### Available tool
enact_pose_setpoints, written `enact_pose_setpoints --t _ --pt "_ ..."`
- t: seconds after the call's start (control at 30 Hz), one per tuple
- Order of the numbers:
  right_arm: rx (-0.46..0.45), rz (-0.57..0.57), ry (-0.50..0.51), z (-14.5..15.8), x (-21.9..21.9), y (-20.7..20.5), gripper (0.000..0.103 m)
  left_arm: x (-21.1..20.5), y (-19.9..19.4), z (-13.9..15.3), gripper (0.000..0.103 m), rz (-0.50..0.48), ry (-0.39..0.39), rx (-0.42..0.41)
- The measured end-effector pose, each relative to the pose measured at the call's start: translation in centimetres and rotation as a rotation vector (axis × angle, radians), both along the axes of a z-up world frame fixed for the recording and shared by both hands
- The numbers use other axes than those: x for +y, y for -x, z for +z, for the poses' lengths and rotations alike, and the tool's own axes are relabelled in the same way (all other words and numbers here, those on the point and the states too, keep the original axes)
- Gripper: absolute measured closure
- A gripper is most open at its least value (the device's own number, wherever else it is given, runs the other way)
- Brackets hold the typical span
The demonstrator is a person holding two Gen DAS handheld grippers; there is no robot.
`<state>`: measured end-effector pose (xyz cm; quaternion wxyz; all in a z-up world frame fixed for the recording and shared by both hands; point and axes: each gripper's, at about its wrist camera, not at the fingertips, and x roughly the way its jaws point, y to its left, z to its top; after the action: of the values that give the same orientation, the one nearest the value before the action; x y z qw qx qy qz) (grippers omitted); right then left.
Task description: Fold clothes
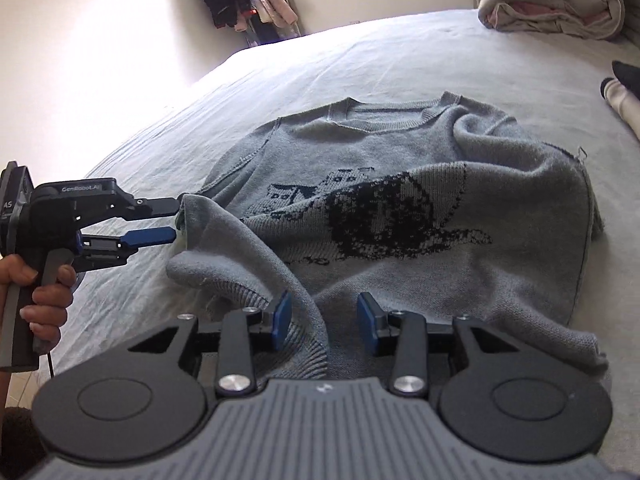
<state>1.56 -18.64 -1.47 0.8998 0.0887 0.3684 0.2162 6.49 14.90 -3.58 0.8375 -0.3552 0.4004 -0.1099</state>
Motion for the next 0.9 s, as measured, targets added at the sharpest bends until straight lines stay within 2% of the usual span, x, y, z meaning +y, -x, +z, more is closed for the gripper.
enact_pose_setpoints --t 0.2,0.37,0.6,0.67,0.7,0.77,0.83,0.9 --pt "-0.176 0.194 0.051 1.4 3.6 2.2 0.062 -1.6 -0.2 -0.9 0.064 -0.053 -0.034 0.054" --pt "-0.198 0.325 0.152 -0.2 7.4 2.9 0.062 -2.6 -0.1 -1.1 0.064 -0.098 -0.042 0.053" --pt "-0.256 0.333 0.389 -3.8 9.7 2.6 0.062 -2.9 0.0 -1.2 0.064 -0.146 -0.035 0.067" --pt "-0.292 0.332 0.429 -4.4 9.7 2.7 0.07 -3.0 0.0 -1.2 0.064 -0.15 -0.034 0.063" --pt "-0.31 0.331 0.449 -4.6 9.7 2.7 0.07 -3.0 0.0 -1.1 0.064 -0.149 -0.033 0.059" --pt "-0.304 0.319 0.425 -4.3 9.5 2.5 0.087 -2.9 0.0 -1.0 0.064 -0.145 -0.029 0.051" --pt "-0.28 0.308 0.372 -3.8 9.0 2.3 0.093 -2.6 0.0 -1.0 0.068 -0.133 -0.022 0.042" --pt "-0.228 0.303 0.279 -3.1 8.2 2.0 0.095 -2.2 0.0 -0.9 0.078 -0.116 -0.015 0.039"
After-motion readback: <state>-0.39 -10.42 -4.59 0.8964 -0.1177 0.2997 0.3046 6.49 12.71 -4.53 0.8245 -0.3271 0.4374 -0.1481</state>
